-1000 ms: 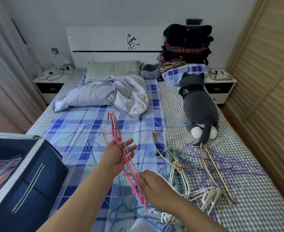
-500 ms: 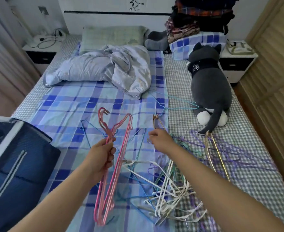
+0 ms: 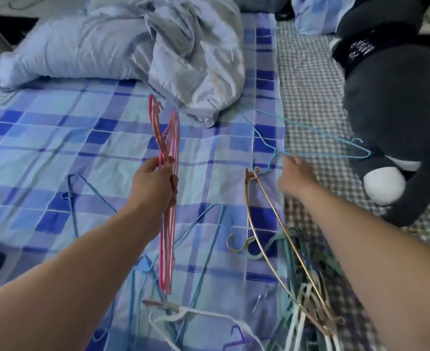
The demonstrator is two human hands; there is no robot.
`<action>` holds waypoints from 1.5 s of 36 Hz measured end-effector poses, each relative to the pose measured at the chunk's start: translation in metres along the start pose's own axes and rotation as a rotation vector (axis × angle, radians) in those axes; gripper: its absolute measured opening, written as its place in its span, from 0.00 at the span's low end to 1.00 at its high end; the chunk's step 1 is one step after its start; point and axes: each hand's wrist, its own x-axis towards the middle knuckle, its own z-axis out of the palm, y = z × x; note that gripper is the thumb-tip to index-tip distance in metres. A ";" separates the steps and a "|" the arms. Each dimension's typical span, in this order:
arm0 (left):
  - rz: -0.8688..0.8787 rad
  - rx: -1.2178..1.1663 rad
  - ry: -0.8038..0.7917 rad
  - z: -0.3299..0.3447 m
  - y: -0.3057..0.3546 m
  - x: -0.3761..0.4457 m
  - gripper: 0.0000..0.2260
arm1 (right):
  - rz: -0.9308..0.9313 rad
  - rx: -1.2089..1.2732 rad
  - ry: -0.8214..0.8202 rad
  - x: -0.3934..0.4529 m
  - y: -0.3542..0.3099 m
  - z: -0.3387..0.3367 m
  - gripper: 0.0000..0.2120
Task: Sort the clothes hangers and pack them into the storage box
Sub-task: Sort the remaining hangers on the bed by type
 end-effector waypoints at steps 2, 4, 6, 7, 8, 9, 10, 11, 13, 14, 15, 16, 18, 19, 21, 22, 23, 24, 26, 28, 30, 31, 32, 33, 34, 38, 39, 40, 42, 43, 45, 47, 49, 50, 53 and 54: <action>0.000 -0.026 -0.019 0.005 -0.003 0.003 0.09 | -0.019 -0.082 0.005 0.018 0.004 -0.004 0.36; -0.009 -0.017 -0.026 0.010 -0.014 0.011 0.09 | -0.004 -0.181 -0.021 0.040 0.009 -0.001 0.38; -0.040 0.002 -0.034 0.010 -0.025 0.018 0.09 | -0.004 -0.287 -0.066 0.056 0.013 0.007 0.36; -0.053 0.009 -0.036 0.008 -0.030 0.022 0.09 | -0.016 -0.333 -0.064 0.061 0.013 0.013 0.35; -0.068 0.013 -0.040 0.006 -0.034 0.023 0.09 | -0.026 -0.379 -0.029 0.060 0.016 0.015 0.34; -0.075 0.016 -0.040 0.003 -0.036 0.024 0.09 | -0.049 -0.412 0.033 0.060 0.020 0.019 0.33; -0.075 0.017 -0.040 0.000 -0.036 0.024 0.09 | -0.077 -0.431 0.102 0.060 0.023 0.019 0.31; -0.073 0.022 -0.038 -0.004 -0.037 0.024 0.09 | -0.099 -0.453 0.175 0.060 0.025 0.018 0.28; -0.069 0.019 -0.038 -0.010 -0.035 0.025 0.09 | -0.118 -0.507 0.336 0.060 0.029 0.004 0.22; -0.069 0.015 -0.038 -0.015 -0.035 0.023 0.10 | -0.139 -0.534 0.414 0.058 0.029 -0.006 0.18; -0.065 0.010 -0.038 -0.021 -0.034 0.021 0.10 | -0.176 -0.556 0.487 0.056 0.027 -0.018 0.15; -0.059 0.003 -0.038 -0.027 -0.034 0.018 0.10 | -0.211 -0.577 0.540 0.054 0.025 -0.031 0.12; -0.045 -0.016 -0.028 -0.037 -0.028 0.009 0.10 | -0.233 -0.594 0.600 0.049 0.018 -0.059 0.10; -0.041 -0.013 -0.019 -0.041 -0.026 0.005 0.10 | -0.224 -0.587 0.627 0.047 0.012 -0.069 0.10; -0.031 -0.007 -0.001 -0.050 -0.018 -0.006 0.10 | -0.179 -0.520 0.665 0.036 -0.007 -0.090 0.09; -0.027 -0.008 0.008 -0.056 -0.014 -0.011 0.10 | -0.163 -0.455 0.670 0.027 -0.020 -0.097 0.09; -0.025 -0.010 0.011 -0.063 -0.010 -0.020 0.09 | -0.162 -0.377 0.655 0.016 -0.035 -0.103 0.08; -0.022 -0.027 0.003 -0.068 -0.005 -0.027 0.09 | -0.168 -0.288 0.629 0.001 -0.051 -0.106 0.08; -0.027 -0.072 -0.009 -0.080 0.005 -0.047 0.07 | -0.242 -0.066 0.552 -0.035 -0.085 -0.101 0.10; -0.036 -0.116 -0.038 -0.089 0.015 -0.069 0.07 | -0.343 0.137 0.453 -0.082 -0.117 -0.089 0.15; -0.036 -0.155 -0.083 -0.104 0.023 -0.094 0.07 | -0.448 0.300 0.326 -0.144 -0.149 -0.074 0.15; -0.030 -0.161 -0.102 -0.112 0.025 -0.109 0.08 | -0.490 0.354 0.257 -0.177 -0.163 -0.065 0.14; -0.027 -0.172 -0.116 -0.120 0.024 -0.124 0.09 | -0.523 0.397 0.197 -0.214 -0.178 -0.056 0.14; -0.029 -0.191 -0.131 -0.127 0.022 -0.138 0.10 | -0.551 0.434 0.143 -0.248 -0.193 -0.046 0.13; -0.039 -0.239 -0.158 -0.133 0.017 -0.151 0.11 | -0.565 0.460 0.087 -0.280 -0.206 -0.036 0.12; -0.176 -0.495 -0.208 -0.161 -0.010 -0.204 0.11 | -0.536 0.433 0.048 -0.370 -0.241 0.006 0.13; -0.210 -0.532 -0.203 -0.172 -0.019 -0.218 0.11 | -0.510 0.463 0.030 -0.388 -0.242 0.013 0.15; -0.240 -0.585 -0.198 -0.180 -0.028 -0.227 0.13 | -0.486 0.496 -0.002 -0.398 -0.241 0.020 0.15; -0.274 -0.590 -0.207 -0.201 -0.046 -0.251 0.17 | -0.426 0.530 -0.114 -0.428 -0.237 0.030 0.17; -0.278 -0.557 -0.228 -0.211 -0.054 -0.263 0.18 | -0.403 0.549 -0.181 -0.442 -0.235 0.034 0.19; -0.271 -0.464 -0.336 -0.238 -0.063 -0.286 0.19 | -0.371 0.607 -0.289 -0.472 -0.234 0.032 0.22; -0.250 -0.432 -0.461 -0.253 -0.074 -0.299 0.17 | -0.383 0.669 -0.409 -0.482 -0.223 0.035 0.19; -0.295 -0.488 -0.610 -0.282 -0.073 -0.305 0.16 | -0.372 0.742 -0.479 -0.502 -0.227 0.034 0.23; -0.359 -0.570 -0.675 -0.299 -0.073 -0.304 0.20 | -0.355 0.780 -0.500 -0.512 -0.234 0.034 0.26; -0.519 -0.735 -0.661 -0.340 -0.066 -0.295 0.34 | -0.288 0.889 -0.581 -0.536 -0.255 0.048 0.29; -0.543 -0.733 -0.614 -0.350 -0.062 -0.291 0.37 | -0.286 0.896 -0.603 -0.543 -0.263 0.051 0.29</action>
